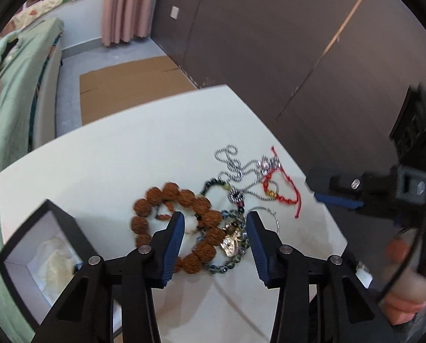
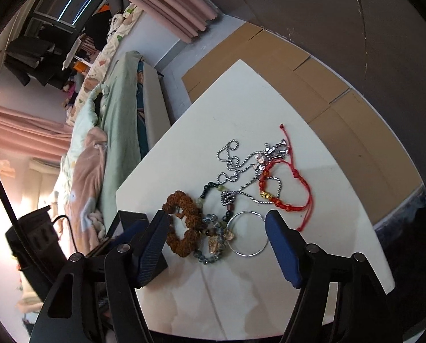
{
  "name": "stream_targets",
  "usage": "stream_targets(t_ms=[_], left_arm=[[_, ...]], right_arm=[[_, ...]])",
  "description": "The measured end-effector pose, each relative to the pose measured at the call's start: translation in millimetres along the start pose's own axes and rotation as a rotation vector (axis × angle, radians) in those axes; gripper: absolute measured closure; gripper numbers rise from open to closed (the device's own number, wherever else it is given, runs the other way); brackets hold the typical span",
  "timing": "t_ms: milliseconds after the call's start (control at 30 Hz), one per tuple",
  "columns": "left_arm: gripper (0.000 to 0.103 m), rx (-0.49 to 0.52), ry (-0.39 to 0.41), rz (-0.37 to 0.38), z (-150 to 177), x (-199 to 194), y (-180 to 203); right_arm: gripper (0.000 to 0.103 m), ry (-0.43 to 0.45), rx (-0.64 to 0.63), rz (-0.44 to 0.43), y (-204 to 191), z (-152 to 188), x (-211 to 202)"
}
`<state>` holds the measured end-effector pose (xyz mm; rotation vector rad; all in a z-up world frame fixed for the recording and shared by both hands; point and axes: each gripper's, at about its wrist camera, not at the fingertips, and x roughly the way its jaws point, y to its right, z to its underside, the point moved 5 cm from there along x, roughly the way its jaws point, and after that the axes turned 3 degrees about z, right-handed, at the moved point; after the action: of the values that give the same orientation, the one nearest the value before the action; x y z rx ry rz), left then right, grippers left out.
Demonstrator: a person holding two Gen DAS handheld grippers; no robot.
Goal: Organize jewelry
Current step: 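Grasp the brown bead bracelet with the left gripper, then carry the brown bracelet to the box with the left gripper while the right grasps the grey bracelet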
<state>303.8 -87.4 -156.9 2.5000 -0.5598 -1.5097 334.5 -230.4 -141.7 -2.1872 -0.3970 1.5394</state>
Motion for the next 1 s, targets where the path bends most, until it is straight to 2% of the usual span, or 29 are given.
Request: stream_targets(t_ms=[233,267,333,500,567,667,867,1000], left_arm=[[0.062,0.055,-0.087,-0.099,16.0,31.9,2.6],[0.064,0.062,-0.098,-0.11,18.6,35.4,1.9],[0.075,0.069,-0.114,-0.124,23.0,40.0,0.0],[0.079,0.085,-0.052,-0.144,18.6,25.5,1.0],[0.083,0.077,-0.02,-0.133,13.9,15.5,0.6],[0.083,0.048,0.02,-0.109,6.7,1.5,-3.3],[0.083,-0.012,0.091,-0.064,-3.9,-23.8,-15.4],[0.083,-0.035,0.124,-0.037,-7.9,-39.4,-20.8]], right_arm=[[0.034,0.002,-0.001,-0.011,6.4,-2.1,-6.2],[0.034,0.002,-0.002,-0.012,6.9,-2.0,-6.6],[0.034,0.0,-0.007,-0.014,7.1,-1.2,-7.1],[0.035,-0.006,-0.021,-0.012,3.4,2.0,-5.1],[0.035,-0.009,-0.031,-0.006,0.3,3.9,-3.4],[0.036,-0.018,-0.049,0.012,-3.8,7.0,2.4],[0.061,-0.074,-0.092,0.049,-14.4,15.3,24.8],[0.068,-0.09,-0.13,0.081,-22.3,19.4,36.5]])
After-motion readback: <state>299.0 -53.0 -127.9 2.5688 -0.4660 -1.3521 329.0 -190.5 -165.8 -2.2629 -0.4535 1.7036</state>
